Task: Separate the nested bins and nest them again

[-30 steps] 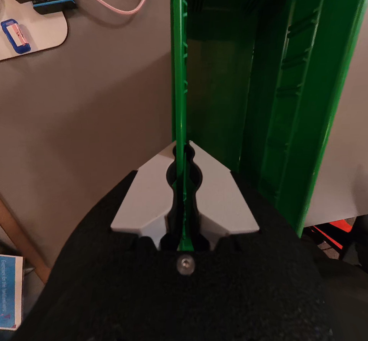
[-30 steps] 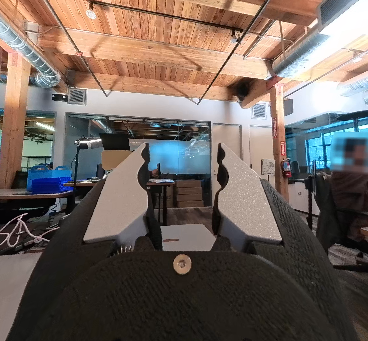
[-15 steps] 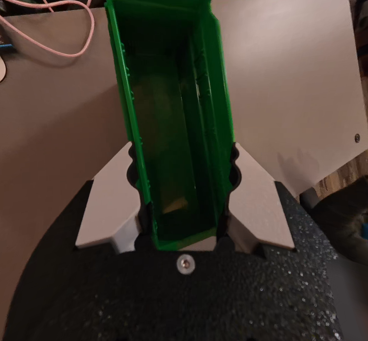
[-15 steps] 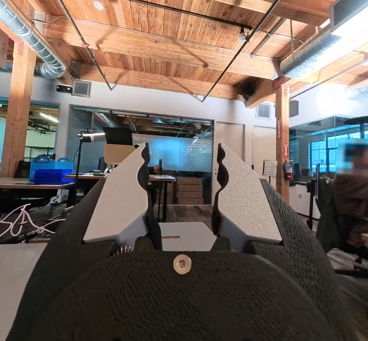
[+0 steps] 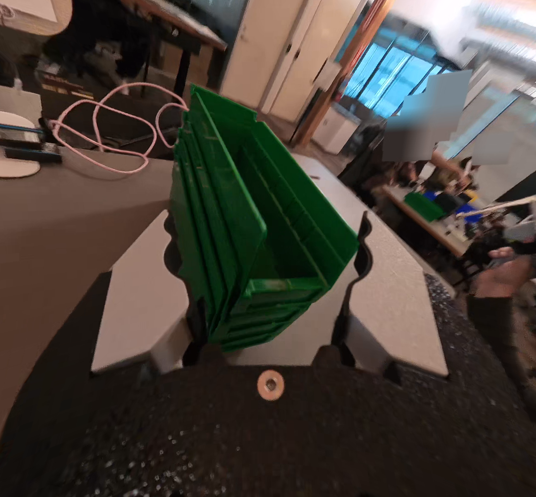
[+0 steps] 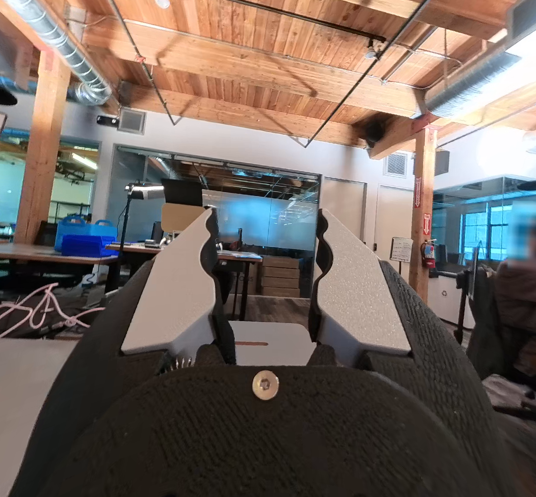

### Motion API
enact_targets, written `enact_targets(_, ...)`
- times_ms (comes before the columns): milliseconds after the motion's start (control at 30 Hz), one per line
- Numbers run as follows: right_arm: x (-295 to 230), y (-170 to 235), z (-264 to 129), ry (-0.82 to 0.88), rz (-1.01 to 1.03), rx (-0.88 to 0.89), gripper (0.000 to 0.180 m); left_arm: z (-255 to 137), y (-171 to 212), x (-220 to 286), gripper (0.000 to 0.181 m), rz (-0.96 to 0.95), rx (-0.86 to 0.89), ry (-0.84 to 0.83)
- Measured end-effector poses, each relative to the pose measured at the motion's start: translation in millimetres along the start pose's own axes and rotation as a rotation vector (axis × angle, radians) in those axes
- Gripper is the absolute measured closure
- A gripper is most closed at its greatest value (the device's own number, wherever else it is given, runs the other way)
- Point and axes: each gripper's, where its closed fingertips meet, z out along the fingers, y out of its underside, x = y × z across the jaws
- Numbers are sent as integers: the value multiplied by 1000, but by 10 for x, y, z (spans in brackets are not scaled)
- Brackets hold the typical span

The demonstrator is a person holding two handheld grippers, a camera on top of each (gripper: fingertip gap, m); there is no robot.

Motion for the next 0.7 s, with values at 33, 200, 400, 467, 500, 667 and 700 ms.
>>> enact_targets(33,-52,2,7,-11,-12,-4,112,-24,99,-20,55,-34,31,35)
enact_targets(200,-446,-19,39,-120,-62,-6,111,12,537,51,55,-214,55,274)
enact_targets(400,-1451,54,82,-380,-20,-104,107,-33,544,127,51,-252,180,328)
enact_targets(467,-1929,74,156,-498,12,-167,102,-6,580,206,47,-233,176,314)
enact_targets(500,-2197,73,210,-568,25,-204,101,19,618,264,47,-218,159,315)
enact_targets(667,-3587,152,542,-897,-42,-450,91,133,840,660,54,-237,82,475)
enact_targets(700,-3840,206,602,-950,-62,-518,86,140,884,740,56,-251,67,532)
